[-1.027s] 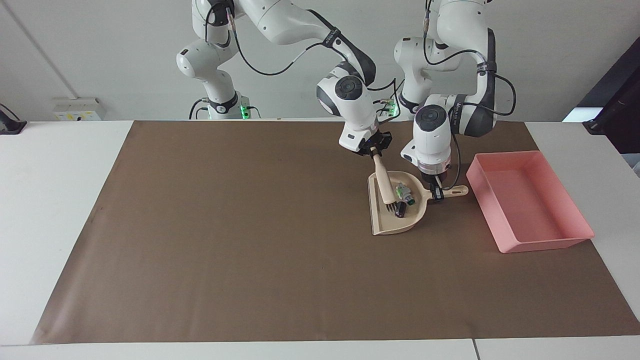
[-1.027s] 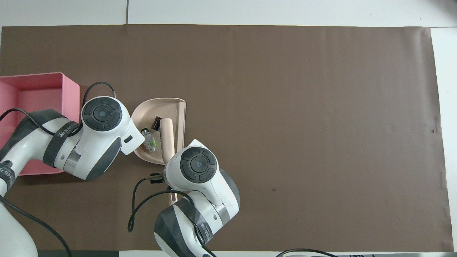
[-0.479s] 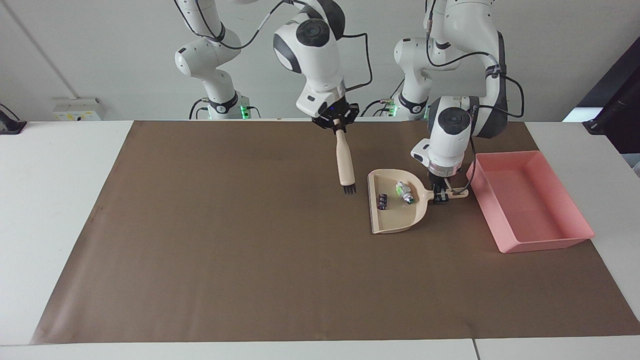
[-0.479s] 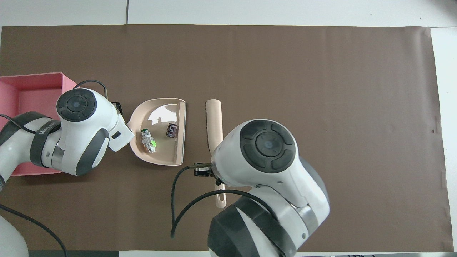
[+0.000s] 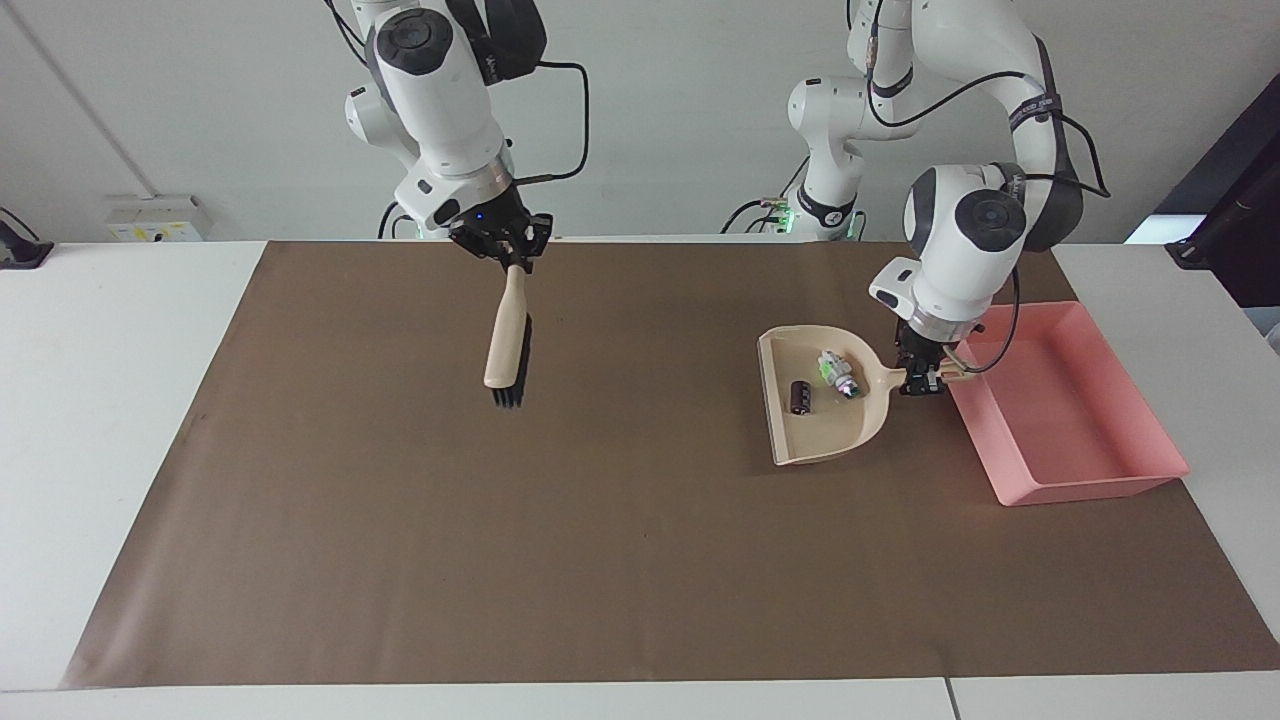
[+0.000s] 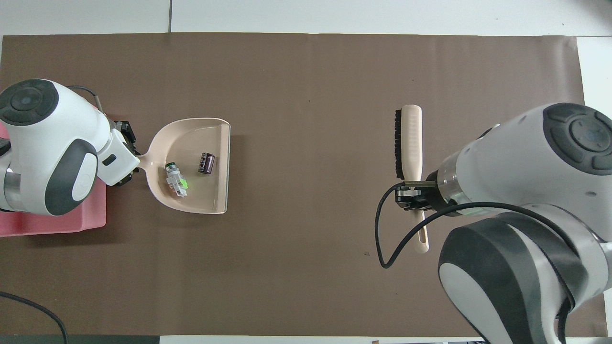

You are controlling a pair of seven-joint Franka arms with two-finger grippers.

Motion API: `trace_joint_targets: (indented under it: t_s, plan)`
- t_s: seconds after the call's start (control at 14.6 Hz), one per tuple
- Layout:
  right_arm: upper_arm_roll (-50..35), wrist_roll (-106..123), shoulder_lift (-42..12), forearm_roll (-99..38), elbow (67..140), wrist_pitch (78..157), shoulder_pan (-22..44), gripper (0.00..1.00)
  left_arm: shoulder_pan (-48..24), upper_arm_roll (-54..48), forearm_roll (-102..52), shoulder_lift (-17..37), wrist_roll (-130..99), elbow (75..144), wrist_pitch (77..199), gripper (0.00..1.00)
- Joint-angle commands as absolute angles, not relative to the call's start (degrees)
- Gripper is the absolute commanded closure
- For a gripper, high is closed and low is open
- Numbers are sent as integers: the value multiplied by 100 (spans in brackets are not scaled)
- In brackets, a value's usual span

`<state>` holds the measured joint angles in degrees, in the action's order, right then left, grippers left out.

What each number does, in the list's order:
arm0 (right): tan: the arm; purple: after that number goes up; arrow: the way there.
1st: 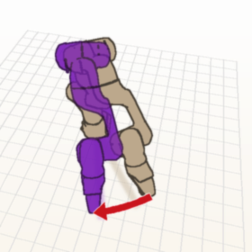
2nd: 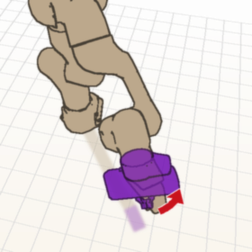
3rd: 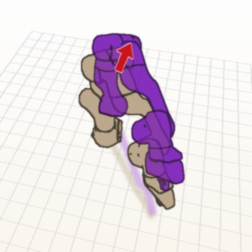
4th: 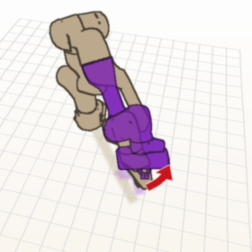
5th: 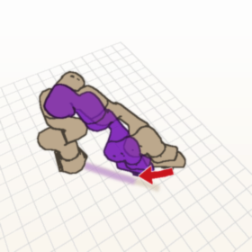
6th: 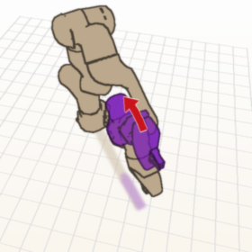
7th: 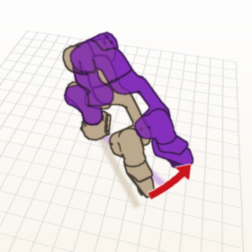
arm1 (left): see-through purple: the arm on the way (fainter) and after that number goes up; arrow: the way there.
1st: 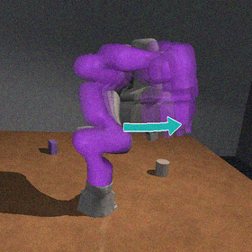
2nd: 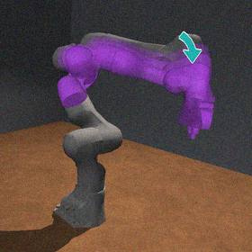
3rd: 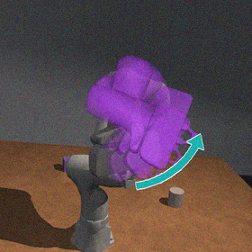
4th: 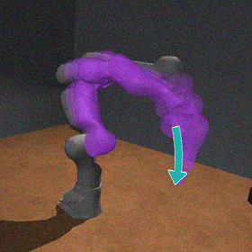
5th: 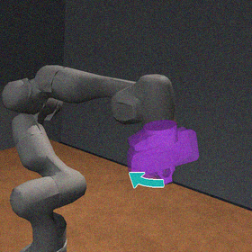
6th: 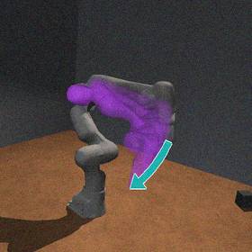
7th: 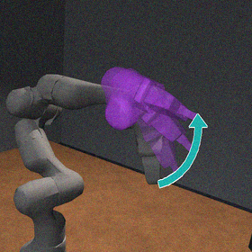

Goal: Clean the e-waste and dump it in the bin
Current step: 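Lift the dustpan with the left gripper while the right gripper returns the brush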

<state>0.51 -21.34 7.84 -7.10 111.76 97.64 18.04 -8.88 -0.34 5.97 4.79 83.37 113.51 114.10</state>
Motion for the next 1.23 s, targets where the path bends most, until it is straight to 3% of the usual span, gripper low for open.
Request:
trace_joint_targets:
  t_s: [0.0, 0.27, 0.55, 1.16]
  plan:
    - [-53, -1541, 1028, -275, 11881, 9940, 1075, 100, -660, -44, 151, 413, 8762, 11259, 11241, 100]
    - [-53, -196, 967, 175, 12637, 10632, -94, 100, -55, -35, -473, 194, 9218, 11224, 11241, 100]
    - [-53, 456, 730, 343, 13060, 11424, -860, 100, 683, -18, -1035, 114, 9973, 10944, 10926, 100]
    - [-70, 888, 545, 352, 13509, 12270, -1327, 100, 2460, 140, -1477, 772, 11863, 9345, 9801, 100]
